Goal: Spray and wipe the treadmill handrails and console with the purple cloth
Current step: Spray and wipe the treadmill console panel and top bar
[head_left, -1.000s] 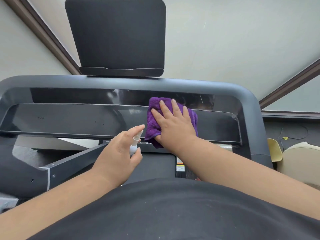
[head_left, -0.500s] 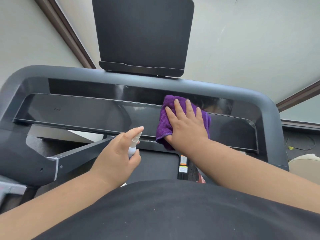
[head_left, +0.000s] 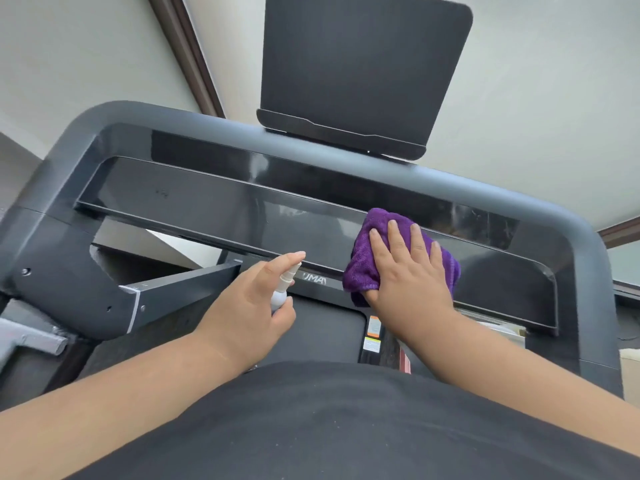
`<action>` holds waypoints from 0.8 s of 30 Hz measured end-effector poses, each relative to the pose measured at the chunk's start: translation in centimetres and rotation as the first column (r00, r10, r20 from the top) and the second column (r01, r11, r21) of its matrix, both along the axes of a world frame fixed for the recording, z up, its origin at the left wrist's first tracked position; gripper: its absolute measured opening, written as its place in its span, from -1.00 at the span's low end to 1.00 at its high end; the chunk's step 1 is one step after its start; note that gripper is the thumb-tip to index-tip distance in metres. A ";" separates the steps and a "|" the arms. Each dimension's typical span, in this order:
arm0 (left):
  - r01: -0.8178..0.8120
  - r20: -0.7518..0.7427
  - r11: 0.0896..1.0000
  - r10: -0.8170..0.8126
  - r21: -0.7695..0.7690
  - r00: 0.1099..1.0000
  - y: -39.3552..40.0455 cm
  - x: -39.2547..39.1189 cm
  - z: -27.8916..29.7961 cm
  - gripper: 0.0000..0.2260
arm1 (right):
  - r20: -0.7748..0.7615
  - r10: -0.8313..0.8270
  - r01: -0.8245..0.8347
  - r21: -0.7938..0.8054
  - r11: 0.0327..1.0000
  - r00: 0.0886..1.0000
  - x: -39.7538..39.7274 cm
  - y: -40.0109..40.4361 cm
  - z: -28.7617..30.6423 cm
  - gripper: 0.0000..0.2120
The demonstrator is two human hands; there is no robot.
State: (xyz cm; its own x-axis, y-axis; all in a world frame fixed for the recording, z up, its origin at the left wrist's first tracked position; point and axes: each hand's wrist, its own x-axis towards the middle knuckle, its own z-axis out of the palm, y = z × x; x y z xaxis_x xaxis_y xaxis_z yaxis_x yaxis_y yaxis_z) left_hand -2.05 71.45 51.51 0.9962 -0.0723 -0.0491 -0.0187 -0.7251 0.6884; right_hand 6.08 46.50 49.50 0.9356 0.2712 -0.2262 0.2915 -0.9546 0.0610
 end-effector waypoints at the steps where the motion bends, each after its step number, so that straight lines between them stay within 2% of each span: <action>1: -0.006 0.001 1.000 0.006 0.000 1.000 0.4 0.1 0.0 -0.23 | 0.004 0.010 -0.010 0.007 1.000 1.000 0.8 1.2 -0.1 -0.22; 6: 0.056 0.024 0.998 -0.055 -0.005 0.998 1.7 0.6 0.1 -0.25 | -0.008 0.029 -0.029 0.028 0.999 1.000 4.0 7.7 -0.2 -0.27; 11: 0.071 0.063 0.996 -0.068 -0.046 0.996 4.6 1.1 0.0 -0.27 | -0.014 0.032 -0.031 0.035 0.999 0.999 2.0 7.2 0.1 -0.26; 16: 0.098 0.063 0.991 -0.092 -0.090 0.994 8.3 1.4 -0.3 -0.27 | -0.032 -0.031 0.030 -0.044 0.999 0.999 -0.4 8.4 0.2 -0.26; 20: 0.092 0.077 0.990 -0.084 -0.109 0.993 11.2 1.9 -0.8 -0.23 | -0.023 0.018 -0.018 -0.008 1.000 1.000 2.1 13.6 0.2 -0.30; 24: 0.158 0.116 0.981 -0.146 -0.110 0.983 13.5 2.5 -0.5 -0.24 | -0.028 0.022 -0.022 0.028 0.999 0.999 5.3 19.0 -0.1 -0.35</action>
State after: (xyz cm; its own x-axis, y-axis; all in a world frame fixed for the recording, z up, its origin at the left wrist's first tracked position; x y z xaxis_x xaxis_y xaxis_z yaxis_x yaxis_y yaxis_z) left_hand 0.43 84.91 50.98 0.9721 -0.2222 0.0748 -0.2005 -0.6220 0.7569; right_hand 11.35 65.53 49.40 0.9227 0.2982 -0.2443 0.3137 -0.9491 0.0266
